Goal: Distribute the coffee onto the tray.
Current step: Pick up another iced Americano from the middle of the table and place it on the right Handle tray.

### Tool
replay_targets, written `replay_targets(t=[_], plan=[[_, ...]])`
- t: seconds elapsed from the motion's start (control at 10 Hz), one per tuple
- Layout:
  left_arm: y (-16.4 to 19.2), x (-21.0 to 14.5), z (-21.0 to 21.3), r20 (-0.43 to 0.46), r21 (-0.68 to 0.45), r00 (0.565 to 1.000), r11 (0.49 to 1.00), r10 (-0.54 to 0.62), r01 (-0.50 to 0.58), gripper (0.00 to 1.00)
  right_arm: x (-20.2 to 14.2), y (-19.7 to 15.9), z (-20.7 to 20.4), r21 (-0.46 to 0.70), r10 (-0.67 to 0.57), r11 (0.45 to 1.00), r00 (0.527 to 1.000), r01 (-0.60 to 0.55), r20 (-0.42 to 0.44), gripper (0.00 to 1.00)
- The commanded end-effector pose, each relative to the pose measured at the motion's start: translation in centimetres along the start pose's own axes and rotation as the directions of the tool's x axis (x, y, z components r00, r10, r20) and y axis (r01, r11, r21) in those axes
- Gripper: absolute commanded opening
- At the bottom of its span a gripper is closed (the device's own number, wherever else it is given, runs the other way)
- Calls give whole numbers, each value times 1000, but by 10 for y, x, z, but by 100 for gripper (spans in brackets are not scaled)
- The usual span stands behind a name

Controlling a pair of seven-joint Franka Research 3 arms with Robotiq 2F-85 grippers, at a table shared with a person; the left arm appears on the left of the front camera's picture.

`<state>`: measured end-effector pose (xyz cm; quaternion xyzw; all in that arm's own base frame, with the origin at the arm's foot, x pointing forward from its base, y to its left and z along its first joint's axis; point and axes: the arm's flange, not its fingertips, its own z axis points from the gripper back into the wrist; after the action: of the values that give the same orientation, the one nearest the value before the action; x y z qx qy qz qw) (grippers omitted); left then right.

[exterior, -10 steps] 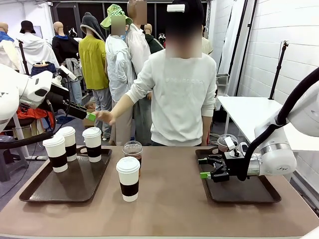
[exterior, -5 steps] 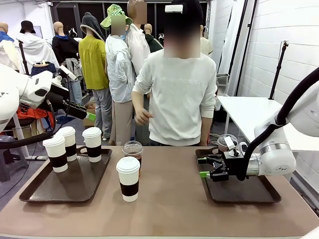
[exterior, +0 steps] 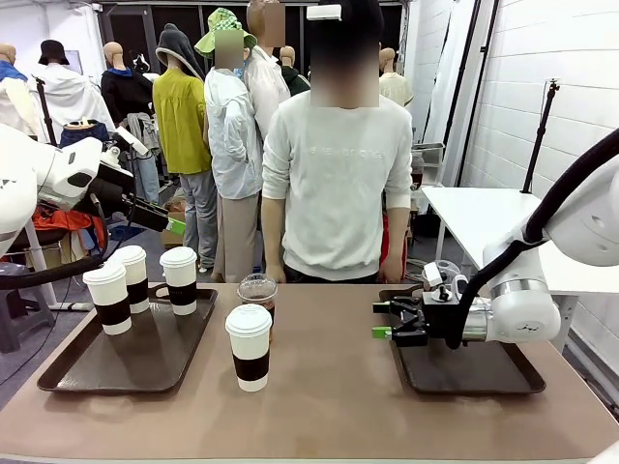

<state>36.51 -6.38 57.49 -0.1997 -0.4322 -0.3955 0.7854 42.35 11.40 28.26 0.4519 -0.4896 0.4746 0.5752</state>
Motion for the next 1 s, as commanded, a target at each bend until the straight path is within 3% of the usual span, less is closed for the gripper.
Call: replay_targets(t=[0.0, 0.4, 0.9], plan=[[2, -2, -1, 9, -13, 1000, 1000, 0, 0, 100, -4, 6, -23, -86, -7, 996, 1000, 6, -11, 100], [2, -2, -1, 9, -13, 1000, 1000, 0, 0, 100, -3, -9, -56, -38, -34, 999, 999, 33, -11, 100], [2, -2, -1, 9, -13, 1000, 1000, 0, 0, 100, 25, -49, -97, 51, -3, 999, 998, 7, -69, 100]])
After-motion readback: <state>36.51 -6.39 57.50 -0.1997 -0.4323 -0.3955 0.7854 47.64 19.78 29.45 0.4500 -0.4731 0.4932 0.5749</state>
